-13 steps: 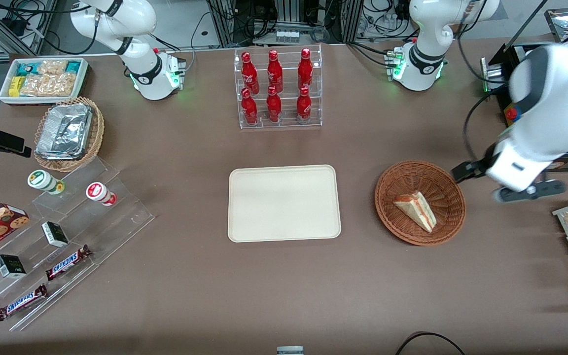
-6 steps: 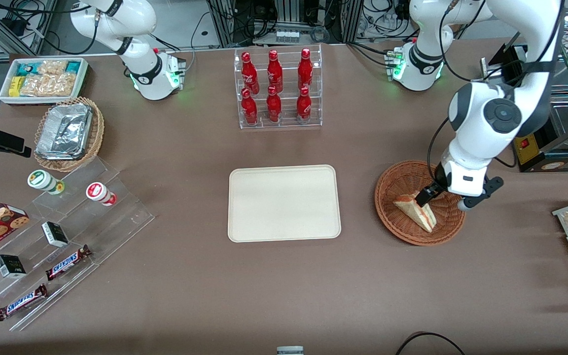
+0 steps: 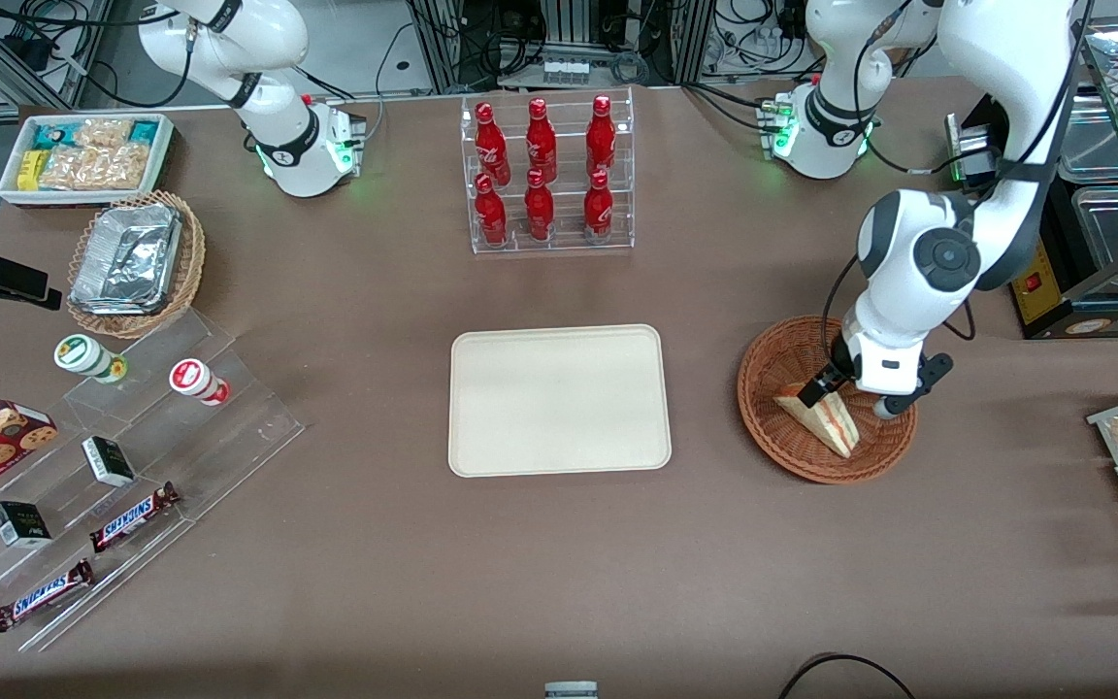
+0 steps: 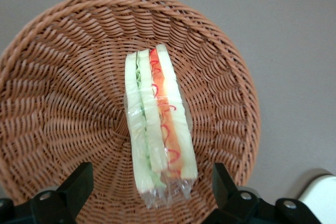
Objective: Place sandwich from basket to tray
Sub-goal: 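Close the left gripper on the wrapped sandwich half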
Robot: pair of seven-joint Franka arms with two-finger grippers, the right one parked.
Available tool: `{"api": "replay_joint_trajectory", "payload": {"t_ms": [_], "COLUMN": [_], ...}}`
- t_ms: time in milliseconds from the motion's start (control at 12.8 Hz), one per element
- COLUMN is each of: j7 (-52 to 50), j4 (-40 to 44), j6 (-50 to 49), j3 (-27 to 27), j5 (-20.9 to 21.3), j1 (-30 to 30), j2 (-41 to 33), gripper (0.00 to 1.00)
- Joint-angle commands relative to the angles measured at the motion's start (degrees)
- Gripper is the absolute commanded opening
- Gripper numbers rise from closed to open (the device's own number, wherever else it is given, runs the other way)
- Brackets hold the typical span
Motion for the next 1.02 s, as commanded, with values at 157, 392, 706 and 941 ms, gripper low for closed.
{"api": "replay_joint_trajectory", "payload": {"t_ms": [157,392,706,941], "j7": [-1.6,-1.0,-0.8,-0.5], "j4": [0.3,0.7,4.3,14.1], "j6": [6.1,6.9,-0.6,-18.8], "j3": [0.1,0.1,0.3,-1.0], "j5": [1.7,1.7,6.2,6.9], "j1": [-0.4,-0.4,-0.3,-1.8], "j2": [4.5,5.3,2.5,-0.3], "gripper": [1.00,0.13,0.00,0.00]}}
